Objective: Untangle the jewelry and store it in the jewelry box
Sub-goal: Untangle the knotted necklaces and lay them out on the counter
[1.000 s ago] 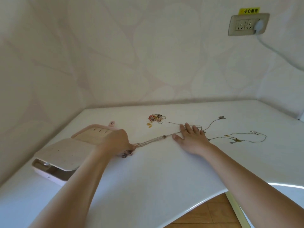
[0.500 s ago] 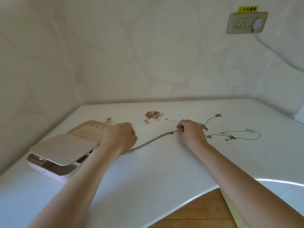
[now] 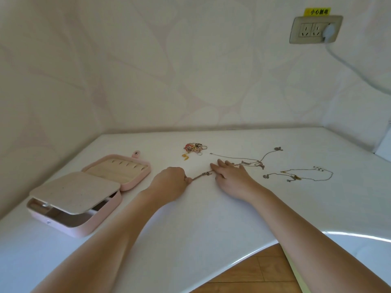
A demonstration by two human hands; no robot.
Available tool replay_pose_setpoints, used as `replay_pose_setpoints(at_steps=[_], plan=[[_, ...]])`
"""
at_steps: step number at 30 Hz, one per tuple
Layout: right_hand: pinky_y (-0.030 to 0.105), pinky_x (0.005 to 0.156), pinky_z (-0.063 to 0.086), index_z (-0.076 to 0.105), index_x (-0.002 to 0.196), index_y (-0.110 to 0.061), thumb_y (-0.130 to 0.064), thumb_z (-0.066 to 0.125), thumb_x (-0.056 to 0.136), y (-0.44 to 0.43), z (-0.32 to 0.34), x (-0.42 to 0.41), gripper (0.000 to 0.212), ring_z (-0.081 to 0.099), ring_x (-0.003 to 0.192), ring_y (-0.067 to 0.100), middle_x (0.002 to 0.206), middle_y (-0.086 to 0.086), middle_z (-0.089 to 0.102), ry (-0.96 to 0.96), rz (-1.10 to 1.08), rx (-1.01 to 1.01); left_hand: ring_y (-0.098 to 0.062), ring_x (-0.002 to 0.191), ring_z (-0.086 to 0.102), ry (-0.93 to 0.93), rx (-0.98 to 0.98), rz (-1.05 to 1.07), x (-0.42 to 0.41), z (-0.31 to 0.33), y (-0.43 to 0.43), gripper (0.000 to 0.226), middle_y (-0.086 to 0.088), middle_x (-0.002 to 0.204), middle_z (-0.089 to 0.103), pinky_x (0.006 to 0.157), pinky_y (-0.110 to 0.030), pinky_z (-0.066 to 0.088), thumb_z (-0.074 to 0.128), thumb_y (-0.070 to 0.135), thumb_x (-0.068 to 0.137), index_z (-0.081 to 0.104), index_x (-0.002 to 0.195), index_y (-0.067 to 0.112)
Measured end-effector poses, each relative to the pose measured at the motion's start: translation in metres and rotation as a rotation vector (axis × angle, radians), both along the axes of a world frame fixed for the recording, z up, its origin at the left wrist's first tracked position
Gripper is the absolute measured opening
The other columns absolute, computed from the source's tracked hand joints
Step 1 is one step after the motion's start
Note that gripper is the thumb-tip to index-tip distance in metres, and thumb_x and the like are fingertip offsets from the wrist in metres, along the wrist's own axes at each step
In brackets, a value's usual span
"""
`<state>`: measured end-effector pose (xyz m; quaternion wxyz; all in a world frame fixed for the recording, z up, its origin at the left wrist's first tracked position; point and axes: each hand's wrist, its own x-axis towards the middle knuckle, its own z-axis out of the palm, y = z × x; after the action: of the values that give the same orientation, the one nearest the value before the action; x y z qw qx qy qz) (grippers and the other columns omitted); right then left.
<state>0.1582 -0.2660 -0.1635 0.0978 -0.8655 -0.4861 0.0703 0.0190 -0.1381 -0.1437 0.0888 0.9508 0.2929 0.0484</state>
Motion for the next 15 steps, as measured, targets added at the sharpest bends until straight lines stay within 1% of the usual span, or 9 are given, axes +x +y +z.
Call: replay_pose_setpoints(at_steps=[2, 4, 6, 7, 8, 10, 11, 13, 15], plan=[[0.049, 0.117, 0.001, 0.013, 0.152, -0.025, -0.028, 0.018, 0.102, -0.001, -0.001, 0.001, 0.050, 0.001, 0.147, 0.021, 0.161, 0.003, 0.001, 0.009, -0.057, -0.043, -0.021, 0.073, 0.051, -0.039, -0.111, -0.033, -0.008, 0.004, 0.001, 0.032, -0.003, 0.079, 0.055, 0.061, -0.028, 0.037, 0.036, 0.033, 0.101, 0.049, 0.083, 0.009], [0.049, 0.116, 0.000, 0.014, 0.152, -0.024, -0.032, 0.018, 0.102, -0.001, -0.002, 0.002, 0.050, 0.001, 0.147, 0.022, 0.161, 0.002, 0.002, 0.011, -0.081, -0.031, -0.014, 0.057, 0.044, -0.196, -0.438, -0.080, -0.016, 0.012, 0.000, 0.033, 0.001, 0.067, 0.047, 0.049, -0.022, 0.034, 0.034, 0.031, 0.102, 0.043, 0.077, 0.011], [0.050, 0.116, 0.003, 0.025, 0.149, -0.022, -0.035, 0.023, 0.103, -0.002, -0.002, 0.003, 0.048, 0.009, 0.147, 0.023, 0.159, 0.000, 0.014, 0.016, -0.090, 0.036, -0.009, 0.046, 0.031, -0.368, -0.810, -0.093, -0.021, 0.023, 0.000, 0.033, 0.002, 0.061, 0.038, 0.042, -0.018, 0.026, 0.032, 0.028, 0.103, 0.035, 0.073, 0.014], [0.050, 0.116, 0.006, 0.033, 0.145, -0.022, -0.035, 0.028, 0.102, -0.002, -0.001, 0.003, 0.046, 0.016, 0.145, 0.023, 0.156, 0.000, 0.024, 0.021, -0.096, 0.083, -0.009, 0.046, 0.027, -0.433, -0.941, -0.084, -0.022, 0.026, 0.001, 0.031, 0.003, 0.060, 0.035, 0.041, -0.018, 0.023, 0.032, 0.027, 0.103, 0.035, 0.075, 0.015], [0.049, 0.116, 0.012, 0.043, 0.140, -0.023, -0.034, 0.034, 0.101, -0.002, 0.000, 0.004, 0.042, 0.026, 0.142, 0.022, 0.150, 0.000, 0.037, 0.030, -0.105, 0.142, -0.009, 0.047, 0.026, -0.473, -1.005, -0.064, -0.022, 0.027, 0.004, 0.028, 0.003, 0.060, 0.035, 0.041, -0.018, 0.022, 0.032, 0.026, 0.103, 0.037, 0.077, 0.015], [0.042, 0.111, 0.028, 0.062, 0.124, -0.020, -0.029, 0.050, 0.095, 0.000, 0.002, 0.005, 0.032, 0.049, 0.126, 0.020, 0.129, -0.001, 0.060, 0.055, -0.105, 0.303, -0.010, 0.053, 0.029, -0.471, -0.957, -0.029, -0.021, 0.027, 0.007, 0.028, 0.002, 0.066, 0.039, 0.044, -0.017, 0.024, 0.032, 0.025, 0.102, 0.041, 0.078, 0.015], [0.037, 0.106, 0.035, 0.067, 0.117, -0.018, -0.024, 0.057, 0.092, 0.000, 0.002, 0.004, 0.028, 0.057, 0.117, 0.018, 0.120, 0.000, 0.066, 0.102, -0.091, 0.390, -0.010, 0.056, 0.030, -0.449, -0.893, -0.021, -0.020, 0.025, 0.008, 0.029, 0.000, 0.071, 0.039, 0.046, -0.017, 0.026, 0.033, 0.026, 0.102, 0.043, 0.077, 0.014], [0.025, 0.096, 0.043, 0.068, 0.114, -0.016, -0.015, 0.065, 0.086, 0.002, 0.003, -0.001, 0.028, 0.062, 0.105, 0.014, 0.113, 0.000, 0.068, 0.237, -0.035, 0.482, -0.011, 0.058, 0.031, -0.432, -0.825, -0.007, -0.018, 0.021, 0.006, 0.031, -0.001, 0.071, 0.039, 0.049, -0.017, 0.029, 0.033, 0.026, 0.102, 0.049, 0.080, 0.011], [0.021, 0.090, 0.045, 0.069, 0.111, -0.018, -0.014, 0.070, 0.081, 0.006, 0.004, -0.006, 0.030, 0.063, 0.098, 0.010, 0.109, -0.002, 0.069, 0.320, 0.057, 0.493, -0.010, 0.059, 0.033, -0.481, -0.842, -0.004, -0.017, 0.019, 0.003, 0.030, 0.003, 0.071, 0.046, 0.047, -0.016, 0.031, 0.035, 0.026, 0.102, 0.052, 0.085, 0.008]])
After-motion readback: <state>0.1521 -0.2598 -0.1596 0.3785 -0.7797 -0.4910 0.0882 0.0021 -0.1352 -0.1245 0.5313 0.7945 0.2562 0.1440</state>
